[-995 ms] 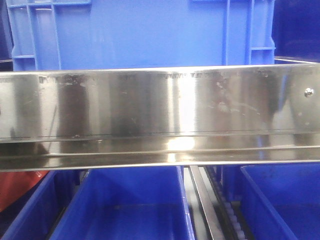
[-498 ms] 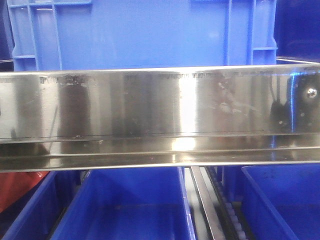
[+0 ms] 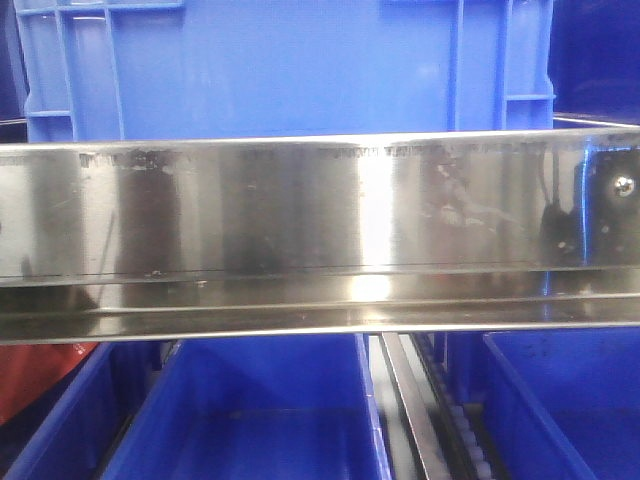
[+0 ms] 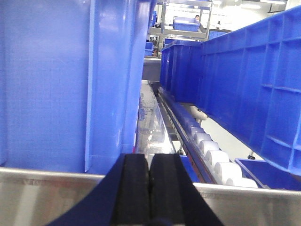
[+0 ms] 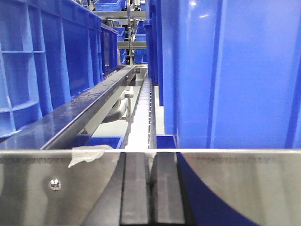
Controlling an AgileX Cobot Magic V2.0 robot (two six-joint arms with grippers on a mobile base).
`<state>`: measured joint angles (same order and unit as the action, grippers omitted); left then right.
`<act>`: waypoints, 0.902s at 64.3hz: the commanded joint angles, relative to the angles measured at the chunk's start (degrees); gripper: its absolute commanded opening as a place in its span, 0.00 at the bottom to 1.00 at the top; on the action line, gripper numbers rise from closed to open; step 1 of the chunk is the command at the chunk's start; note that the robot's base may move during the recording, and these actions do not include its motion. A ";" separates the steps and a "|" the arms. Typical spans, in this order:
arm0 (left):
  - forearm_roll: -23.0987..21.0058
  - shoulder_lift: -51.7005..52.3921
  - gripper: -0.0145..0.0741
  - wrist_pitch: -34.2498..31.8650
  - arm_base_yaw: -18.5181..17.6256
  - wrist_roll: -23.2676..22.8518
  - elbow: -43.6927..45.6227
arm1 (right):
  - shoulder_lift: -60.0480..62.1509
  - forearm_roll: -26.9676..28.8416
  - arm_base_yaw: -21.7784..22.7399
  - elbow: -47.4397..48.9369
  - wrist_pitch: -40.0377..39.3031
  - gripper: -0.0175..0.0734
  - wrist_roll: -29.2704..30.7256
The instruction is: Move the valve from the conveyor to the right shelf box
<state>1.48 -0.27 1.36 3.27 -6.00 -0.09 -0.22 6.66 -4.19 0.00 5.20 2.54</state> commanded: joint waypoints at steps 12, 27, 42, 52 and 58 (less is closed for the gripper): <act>-0.33 0.27 0.04 -1.05 0.06 -0.19 0.09 | 0.22 -0.55 0.17 0.00 -1.49 0.01 -0.02; -0.33 0.27 0.04 -1.05 0.06 -0.19 0.09 | 0.22 -0.55 0.17 0.00 -1.49 0.01 -0.02; -0.33 0.27 0.04 -1.05 0.06 -0.19 0.09 | 0.22 -0.55 0.17 0.00 -1.60 0.01 -0.02; -0.33 0.27 0.04 -1.05 0.06 -0.19 0.09 | 0.22 -0.55 0.17 0.00 -1.60 0.01 -0.02; -0.33 0.27 0.04 -1.05 0.06 -0.19 0.09 | 0.22 -0.55 0.17 0.00 -1.60 0.01 -0.02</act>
<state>1.48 -0.27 1.36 3.27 -6.00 -0.09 -0.22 6.66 -4.19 0.00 5.20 2.54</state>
